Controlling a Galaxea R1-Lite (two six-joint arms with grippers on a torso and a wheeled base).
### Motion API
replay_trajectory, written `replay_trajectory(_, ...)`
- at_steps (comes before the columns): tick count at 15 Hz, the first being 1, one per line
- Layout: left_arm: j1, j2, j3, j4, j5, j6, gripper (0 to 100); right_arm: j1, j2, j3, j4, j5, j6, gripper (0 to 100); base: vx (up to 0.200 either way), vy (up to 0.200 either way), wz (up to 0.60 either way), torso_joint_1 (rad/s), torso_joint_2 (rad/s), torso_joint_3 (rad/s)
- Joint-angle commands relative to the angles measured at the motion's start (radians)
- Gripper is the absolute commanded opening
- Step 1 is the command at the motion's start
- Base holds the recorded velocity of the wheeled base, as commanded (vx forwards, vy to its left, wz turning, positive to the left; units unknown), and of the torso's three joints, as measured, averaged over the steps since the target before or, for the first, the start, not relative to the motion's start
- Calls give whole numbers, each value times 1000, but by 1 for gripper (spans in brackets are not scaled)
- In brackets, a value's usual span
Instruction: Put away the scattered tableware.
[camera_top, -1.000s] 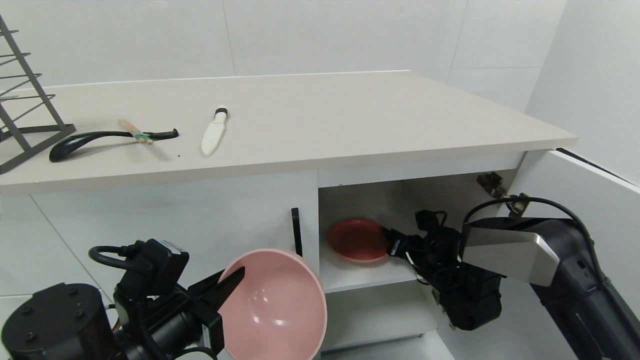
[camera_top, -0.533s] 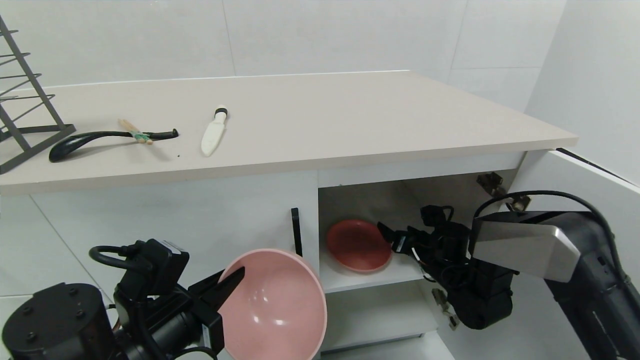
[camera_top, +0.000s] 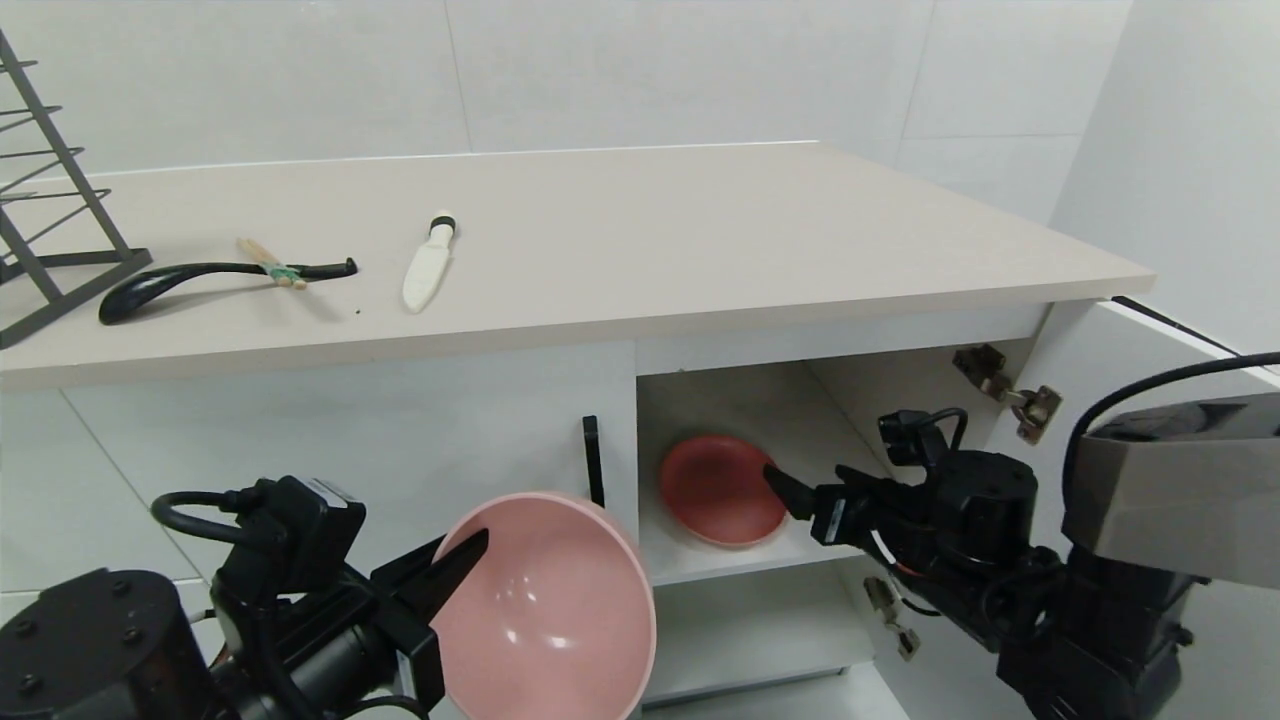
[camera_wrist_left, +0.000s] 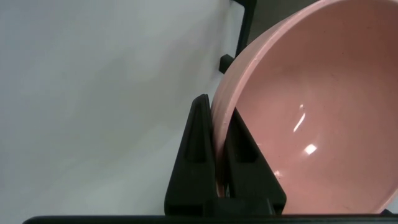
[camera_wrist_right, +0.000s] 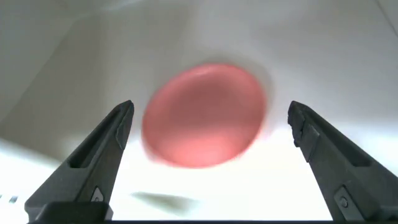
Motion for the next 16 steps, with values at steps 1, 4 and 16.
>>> replay_trajectory(1, -19, -20, 0, 2, 0, 1, 0, 77, -175, 137, -1, -6, -45, 100, 0, 0, 0, 0, 0, 0)
replay_trajectory(4, -35, -51, 0, -1, 6, 12, 0, 118, -300, 269, -1, -12, -226, 100, 0, 0, 0, 0, 0, 0)
replay_trajectory(16, -273, 247, -184, -120, 45, 191, 0, 115, -451, 309, -1, -10, -265, 100, 0, 0, 0, 0, 0, 0)
